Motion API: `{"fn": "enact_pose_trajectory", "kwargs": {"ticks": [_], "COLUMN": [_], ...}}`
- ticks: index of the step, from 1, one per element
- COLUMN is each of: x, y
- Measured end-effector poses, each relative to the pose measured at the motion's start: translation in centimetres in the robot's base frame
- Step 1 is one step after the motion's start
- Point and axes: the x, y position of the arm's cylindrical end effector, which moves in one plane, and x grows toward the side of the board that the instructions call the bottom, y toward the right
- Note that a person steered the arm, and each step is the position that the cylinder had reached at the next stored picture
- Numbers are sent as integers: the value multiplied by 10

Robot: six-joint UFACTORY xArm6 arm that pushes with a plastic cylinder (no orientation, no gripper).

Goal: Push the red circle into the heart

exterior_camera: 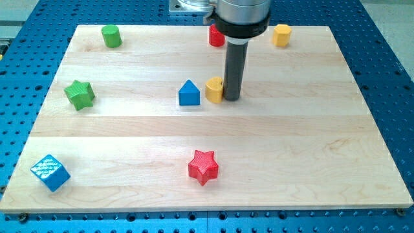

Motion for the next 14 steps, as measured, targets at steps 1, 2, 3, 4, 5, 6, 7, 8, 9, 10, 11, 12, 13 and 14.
{"fn": "enact_pose_trajectory", "kwargs": {"ticks": [1,2,3,4,5,6,7,8,9,10,11,12,13,14], "x": [0,0,-9,-55,-110,-164,-199,-192,-149,-124,-170,-161,-107,-79], "y": [-5,-10,-10,14,15,30,28,-10,-41,-54,-51,-88,-68,-40]}}
